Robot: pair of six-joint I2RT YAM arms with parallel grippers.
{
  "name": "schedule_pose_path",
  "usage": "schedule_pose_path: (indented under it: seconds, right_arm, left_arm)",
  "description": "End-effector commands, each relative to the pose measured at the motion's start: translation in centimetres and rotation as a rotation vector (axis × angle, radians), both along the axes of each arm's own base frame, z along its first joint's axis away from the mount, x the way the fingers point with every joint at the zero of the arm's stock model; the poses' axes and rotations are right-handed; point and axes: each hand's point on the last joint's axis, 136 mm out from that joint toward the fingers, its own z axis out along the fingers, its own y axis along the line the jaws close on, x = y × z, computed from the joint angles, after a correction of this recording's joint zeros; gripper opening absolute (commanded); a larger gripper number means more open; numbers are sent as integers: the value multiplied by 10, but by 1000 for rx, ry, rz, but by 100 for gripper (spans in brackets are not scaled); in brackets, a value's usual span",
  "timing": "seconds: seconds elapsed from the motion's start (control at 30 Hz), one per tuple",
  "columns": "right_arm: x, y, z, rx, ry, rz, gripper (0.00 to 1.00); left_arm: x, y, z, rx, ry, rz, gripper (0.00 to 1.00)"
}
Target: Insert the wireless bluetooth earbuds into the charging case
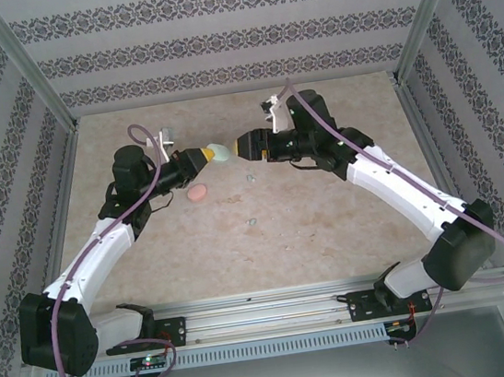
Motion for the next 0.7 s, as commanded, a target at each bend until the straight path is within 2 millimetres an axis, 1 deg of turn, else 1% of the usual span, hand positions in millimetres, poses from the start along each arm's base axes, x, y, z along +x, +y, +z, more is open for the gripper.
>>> schedule_pose_path:
  seconds: [0.0, 0.07, 0.2, 0.3, 0.37, 0.5, 0.67]
  right_arm:
    - [5, 9, 12, 127, 76, -23, 62]
    - [8, 14, 10, 165, 105, -20, 62]
    - [12, 22, 6, 184, 144, 5, 62]
    - [13, 30, 9, 229, 163, 31, 62]
    - [15, 34, 8, 246, 181, 40, 62]
    - [16, 37, 7, 265, 196, 52, 62]
    - [15, 42, 13, 333, 217, 78, 58]
  left_arm:
    - [-3, -2, 33, -70, -102, 4, 16]
    - [-5, -3, 36, -92, -108, 1, 16]
    - [-7, -3, 39, -108, -117, -3, 16]
    - [-8, -2, 40, -125, -123, -3, 16]
    - [-8, -2, 42, -146, -128, -2, 16]
    - [-8, -2, 47, -171, -131, -3, 16]
    - [-8, -2, 51, -197, -125, -1, 16]
